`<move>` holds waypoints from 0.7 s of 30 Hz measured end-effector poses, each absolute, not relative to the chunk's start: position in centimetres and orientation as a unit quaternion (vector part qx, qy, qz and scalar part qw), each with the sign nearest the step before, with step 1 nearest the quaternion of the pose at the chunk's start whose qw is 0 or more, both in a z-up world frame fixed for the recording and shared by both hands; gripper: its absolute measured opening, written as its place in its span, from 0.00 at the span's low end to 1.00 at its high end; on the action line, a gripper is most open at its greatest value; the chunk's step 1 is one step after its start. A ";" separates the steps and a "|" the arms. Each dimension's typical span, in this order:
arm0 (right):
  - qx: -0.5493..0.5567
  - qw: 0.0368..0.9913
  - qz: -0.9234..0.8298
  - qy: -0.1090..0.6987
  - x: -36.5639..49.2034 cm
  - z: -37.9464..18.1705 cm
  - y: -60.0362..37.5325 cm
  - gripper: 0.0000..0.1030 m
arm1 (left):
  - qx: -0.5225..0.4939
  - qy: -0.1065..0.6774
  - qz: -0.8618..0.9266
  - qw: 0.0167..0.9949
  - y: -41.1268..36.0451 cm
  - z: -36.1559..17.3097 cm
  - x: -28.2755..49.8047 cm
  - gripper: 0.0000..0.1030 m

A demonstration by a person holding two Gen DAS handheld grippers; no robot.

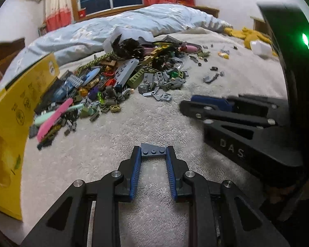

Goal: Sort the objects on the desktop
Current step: 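Grasp a grey Lego plate with the left tool while the right tool grasps a small grey cylinder, then carry both held pieces over to the yellow box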

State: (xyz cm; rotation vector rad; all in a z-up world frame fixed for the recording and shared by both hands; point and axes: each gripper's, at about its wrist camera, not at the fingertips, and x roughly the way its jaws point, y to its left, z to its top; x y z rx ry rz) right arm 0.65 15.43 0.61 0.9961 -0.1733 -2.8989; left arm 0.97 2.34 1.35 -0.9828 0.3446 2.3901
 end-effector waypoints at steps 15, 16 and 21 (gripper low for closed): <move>0.316 0.057 -0.947 -0.012 2.1 0.6 14.3 0.05 | -0.318 0.110 0.919 0.205 2.8 1.2 2.7 0.23; 0.314 0.059 -0.947 -0.014 2.4 0.7 14.1 0.05 | -0.329 0.100 0.916 0.208 2.6 1.4 2.9 0.24; 0.319 0.070 -0.944 -0.042 4.0 0.7 14.1 0.05 | -0.344 0.069 0.912 0.212 1.5 1.6 4.3 0.23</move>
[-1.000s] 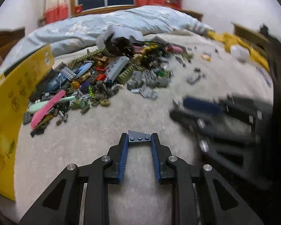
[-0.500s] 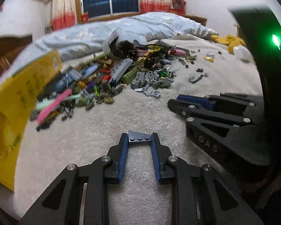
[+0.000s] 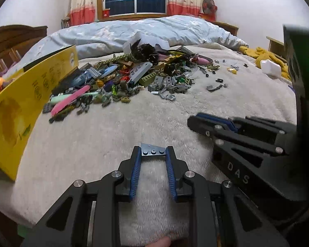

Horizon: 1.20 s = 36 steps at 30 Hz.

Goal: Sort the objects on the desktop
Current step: 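Carry both held pieces over to the yellow box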

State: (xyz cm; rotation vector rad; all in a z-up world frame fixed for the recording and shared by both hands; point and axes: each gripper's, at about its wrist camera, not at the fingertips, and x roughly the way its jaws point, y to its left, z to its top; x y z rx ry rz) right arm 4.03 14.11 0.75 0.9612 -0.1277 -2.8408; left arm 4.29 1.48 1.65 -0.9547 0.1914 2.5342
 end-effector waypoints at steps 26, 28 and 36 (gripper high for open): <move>0.279 0.051 -0.958 -0.035 5.4 0.7 13.0 0.06 | -0.309 0.006 0.930 0.198 0.4 1.9 3.9 0.23; 0.276 0.051 -0.960 -0.027 5.8 1.0 12.8 0.06 | -0.292 0.022 0.936 0.195 0.5 2.3 4.4 0.23; 0.268 0.059 -0.961 -0.038 6.9 2.4 12.2 0.06 | -0.242 0.050 0.950 0.188 0.0 4.0 5.5 0.23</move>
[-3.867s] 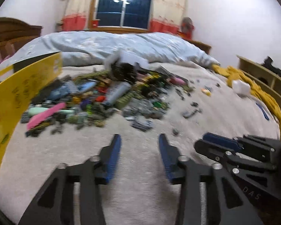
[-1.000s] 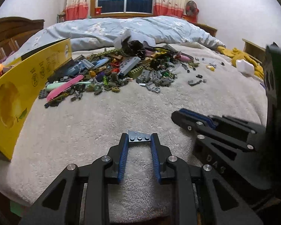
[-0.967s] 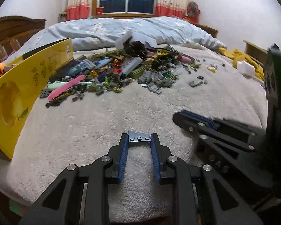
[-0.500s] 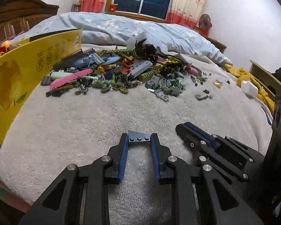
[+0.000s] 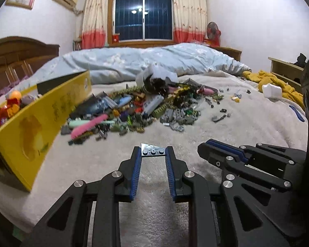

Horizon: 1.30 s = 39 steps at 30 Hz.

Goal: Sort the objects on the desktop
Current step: 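Carry both held pieces over to the yellow box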

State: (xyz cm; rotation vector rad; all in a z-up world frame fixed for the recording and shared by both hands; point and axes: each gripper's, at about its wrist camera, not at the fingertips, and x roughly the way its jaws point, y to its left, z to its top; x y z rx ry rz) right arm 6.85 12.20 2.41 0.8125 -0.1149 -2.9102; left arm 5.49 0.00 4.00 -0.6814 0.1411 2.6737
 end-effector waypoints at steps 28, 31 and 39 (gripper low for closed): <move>0.231 0.088 -0.969 -0.022 6.8 5.7 7.3 0.06 | -0.179 0.054 0.975 0.121 -5.2 7.2 7.3 0.23; 0.233 0.093 -0.968 -0.024 6.9 5.7 7.0 0.06 | -0.178 0.054 0.975 0.118 -5.7 7.3 7.4 0.23; 0.221 0.111 -0.969 -0.014 6.6 6.8 4.9 0.06 | -0.160 0.045 0.982 0.092 -7.8 8.3 7.7 0.23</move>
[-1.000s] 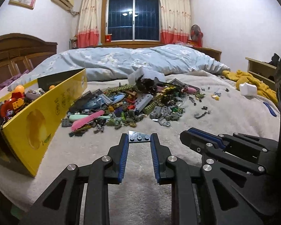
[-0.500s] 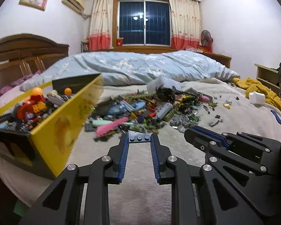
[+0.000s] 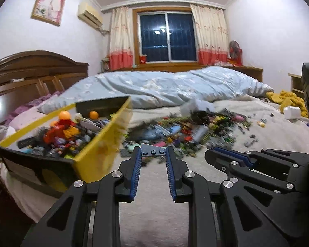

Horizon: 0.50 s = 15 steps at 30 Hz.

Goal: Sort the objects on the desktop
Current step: 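Carry both held pieces over to the yellow box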

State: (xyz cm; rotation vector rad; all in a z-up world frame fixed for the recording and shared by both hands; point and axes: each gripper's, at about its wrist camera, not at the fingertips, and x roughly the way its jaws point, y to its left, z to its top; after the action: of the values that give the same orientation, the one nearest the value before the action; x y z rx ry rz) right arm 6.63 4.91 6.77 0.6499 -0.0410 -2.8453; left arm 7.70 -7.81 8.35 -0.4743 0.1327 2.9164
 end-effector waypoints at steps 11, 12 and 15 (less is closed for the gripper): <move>0.155 0.198 -0.967 0.048 3.8 11.1 -1.3 0.06 | -0.101 0.033 0.994 0.026 -13.8 11.7 5.3 0.23; 0.151 0.202 -0.966 0.054 3.4 11.3 -1.9 0.06 | -0.106 0.033 0.994 0.014 -14.1 11.5 4.9 0.23; 0.134 0.208 -0.965 0.086 2.3 11.5 -4.0 0.06 | -0.127 0.021 0.992 -0.004 -15.8 11.2 3.2 0.23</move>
State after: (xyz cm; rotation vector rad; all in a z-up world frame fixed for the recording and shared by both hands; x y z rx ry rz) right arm 2.26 -3.97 11.53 0.3727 0.2408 -2.6868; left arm 3.16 -15.78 11.15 -0.3995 0.0672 3.1242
